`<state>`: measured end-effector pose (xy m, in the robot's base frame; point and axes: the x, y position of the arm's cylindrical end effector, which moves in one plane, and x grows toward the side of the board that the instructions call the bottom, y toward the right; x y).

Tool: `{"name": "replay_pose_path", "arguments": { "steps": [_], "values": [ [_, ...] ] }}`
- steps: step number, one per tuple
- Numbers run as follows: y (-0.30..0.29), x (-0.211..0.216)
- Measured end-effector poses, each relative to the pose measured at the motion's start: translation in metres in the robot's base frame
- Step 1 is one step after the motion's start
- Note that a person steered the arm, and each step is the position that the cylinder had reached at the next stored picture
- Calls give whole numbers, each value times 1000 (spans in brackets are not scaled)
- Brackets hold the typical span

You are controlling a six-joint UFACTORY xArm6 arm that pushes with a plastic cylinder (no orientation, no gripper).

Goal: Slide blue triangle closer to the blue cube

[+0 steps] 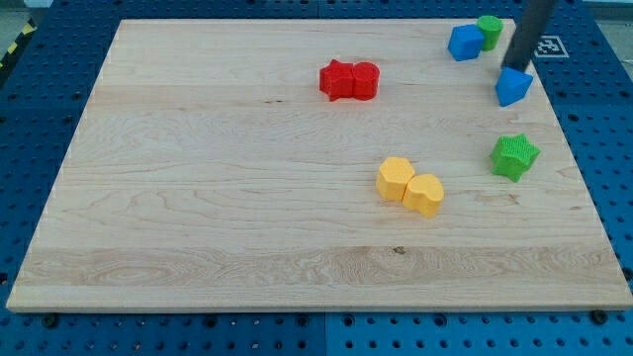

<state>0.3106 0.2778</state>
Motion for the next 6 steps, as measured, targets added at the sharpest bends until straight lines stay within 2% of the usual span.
{"name": "replay_pose_path", "arguments": {
  "steps": [1, 2, 4, 6],
  "values": [
    [29, 25],
    [31, 54],
    [-31, 50],
    [-40, 14]
  ]
}}
